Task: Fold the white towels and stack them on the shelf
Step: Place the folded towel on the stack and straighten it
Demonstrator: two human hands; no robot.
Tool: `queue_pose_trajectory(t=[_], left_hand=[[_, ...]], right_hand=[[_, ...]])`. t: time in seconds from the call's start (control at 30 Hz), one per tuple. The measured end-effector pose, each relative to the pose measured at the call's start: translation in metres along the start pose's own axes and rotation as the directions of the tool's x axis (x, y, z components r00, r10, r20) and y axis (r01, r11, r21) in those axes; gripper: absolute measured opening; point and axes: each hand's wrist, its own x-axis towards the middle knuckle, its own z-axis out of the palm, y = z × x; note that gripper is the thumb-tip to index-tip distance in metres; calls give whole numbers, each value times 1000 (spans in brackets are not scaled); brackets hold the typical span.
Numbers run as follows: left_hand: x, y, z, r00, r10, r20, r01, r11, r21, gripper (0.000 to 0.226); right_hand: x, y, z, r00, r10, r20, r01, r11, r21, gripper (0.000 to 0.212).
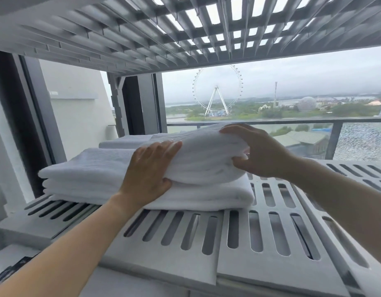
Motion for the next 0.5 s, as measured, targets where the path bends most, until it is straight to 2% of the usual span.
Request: queue_pose_trajectory(t=[0.17, 0.3, 0.4, 0.5], left_hand=[[-3, 10, 4, 1000, 20, -19, -20, 1000, 5, 88], [-2, 14, 4, 997, -20, -70, 21, 1000, 11, 84], [-3, 13, 5, 998, -1, -61, 2, 1000, 16, 85], [-16, 14, 10, 999, 46, -20, -45, 999, 26, 85]], right_hand=[[-6, 10, 0, 1000, -19, 23, 19, 1000, -13, 59], [-2, 14, -5, 999, -35, -6, 35, 999, 6, 58], [-2, 18, -5, 999, -1, 47, 0, 1000, 17, 59], [-11, 19, 2, 993, 30, 112, -22, 997, -72, 58]])
